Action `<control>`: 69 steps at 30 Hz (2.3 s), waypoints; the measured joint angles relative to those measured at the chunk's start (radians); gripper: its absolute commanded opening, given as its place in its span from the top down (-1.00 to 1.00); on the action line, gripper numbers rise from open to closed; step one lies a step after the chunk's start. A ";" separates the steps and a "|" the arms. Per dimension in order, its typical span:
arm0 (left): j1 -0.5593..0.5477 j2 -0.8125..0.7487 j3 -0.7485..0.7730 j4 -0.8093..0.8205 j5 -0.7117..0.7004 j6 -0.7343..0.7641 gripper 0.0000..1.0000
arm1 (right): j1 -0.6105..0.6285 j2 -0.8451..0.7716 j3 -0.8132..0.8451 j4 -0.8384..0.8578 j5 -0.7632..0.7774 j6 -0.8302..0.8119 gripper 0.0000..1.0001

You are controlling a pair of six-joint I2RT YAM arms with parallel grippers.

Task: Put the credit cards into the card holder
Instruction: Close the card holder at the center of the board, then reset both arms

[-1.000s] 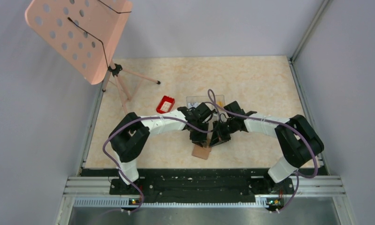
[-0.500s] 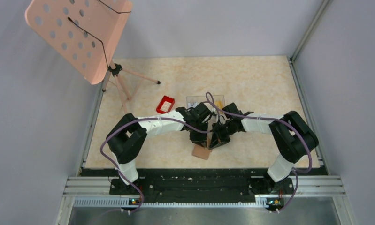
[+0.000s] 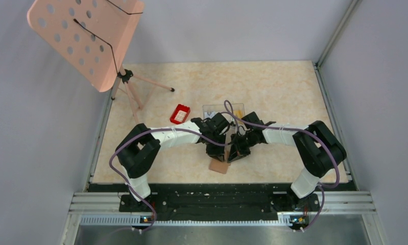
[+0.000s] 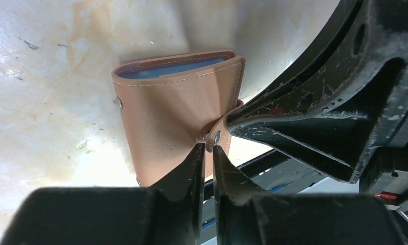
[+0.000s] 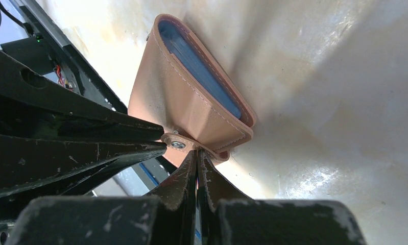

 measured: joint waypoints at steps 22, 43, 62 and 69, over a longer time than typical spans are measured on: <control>0.000 0.000 -0.007 -0.001 -0.020 -0.006 1.00 | 0.003 0.000 -0.002 0.074 -0.043 0.023 1.00; 0.001 0.026 -0.004 -0.014 -0.034 -0.010 1.00 | 0.032 0.046 0.054 0.005 -0.010 0.007 1.00; 0.019 -0.119 -0.073 0.045 -0.049 -0.028 -0.67 | 0.050 -0.061 0.090 -0.072 0.131 0.013 0.27; 0.139 -0.373 -0.226 0.245 0.002 -0.077 -0.89 | -0.089 -0.238 0.102 -0.061 0.129 0.053 -0.71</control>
